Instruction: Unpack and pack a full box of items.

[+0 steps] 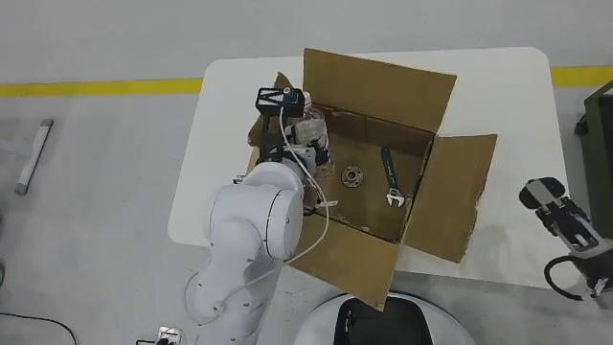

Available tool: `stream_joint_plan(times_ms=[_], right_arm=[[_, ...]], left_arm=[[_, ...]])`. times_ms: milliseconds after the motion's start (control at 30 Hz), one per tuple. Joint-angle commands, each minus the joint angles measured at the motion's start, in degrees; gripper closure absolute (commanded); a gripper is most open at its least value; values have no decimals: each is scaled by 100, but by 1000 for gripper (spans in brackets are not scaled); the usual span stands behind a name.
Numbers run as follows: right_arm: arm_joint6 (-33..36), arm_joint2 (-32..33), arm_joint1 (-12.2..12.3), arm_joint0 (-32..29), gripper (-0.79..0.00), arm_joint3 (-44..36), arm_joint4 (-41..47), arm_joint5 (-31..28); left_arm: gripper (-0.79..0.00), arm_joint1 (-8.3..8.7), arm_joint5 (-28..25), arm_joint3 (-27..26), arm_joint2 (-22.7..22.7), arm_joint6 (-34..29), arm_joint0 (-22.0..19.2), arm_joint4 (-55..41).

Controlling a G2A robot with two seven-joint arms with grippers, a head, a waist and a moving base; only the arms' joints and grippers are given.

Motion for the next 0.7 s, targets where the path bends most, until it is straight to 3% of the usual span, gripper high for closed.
stream_joint_plan(times_ms=[0,200,233,267,300,367,400,467,667], right_arm=[[626,-67,35,172,-785,-59,168,115],[1140,-489,102,659,-779,-150,-242,514],[1228,-604,111,706,-637,-144,-386,557],[1239,-687,118,753,-563,-112,-544,627],[1246,-774,124,788,-366,-81,-741,714],[1221,-974,127,849,-206,-11,-922,825],[1195,-1047,129,870,-65,36,-1028,856],[1114,-1167,128,895,0,103,-1143,877],[827,-1268,125,899,0,198,-1284,943]], left_arm=[[0,-9,8,-24,18,18,18,-6],[0,-38,7,-69,113,71,69,-11],[0,-43,10,-76,127,72,77,-15],[0,-48,14,-82,139,70,84,-19],[0,-53,10,-90,149,76,89,-28],[0,-62,9,-92,160,80,102,-41],[0,-66,9,-97,165,80,111,-49],[0,-73,4,-109,165,80,128,-49],[0,-92,-36,-159,99,101,136,-166]])
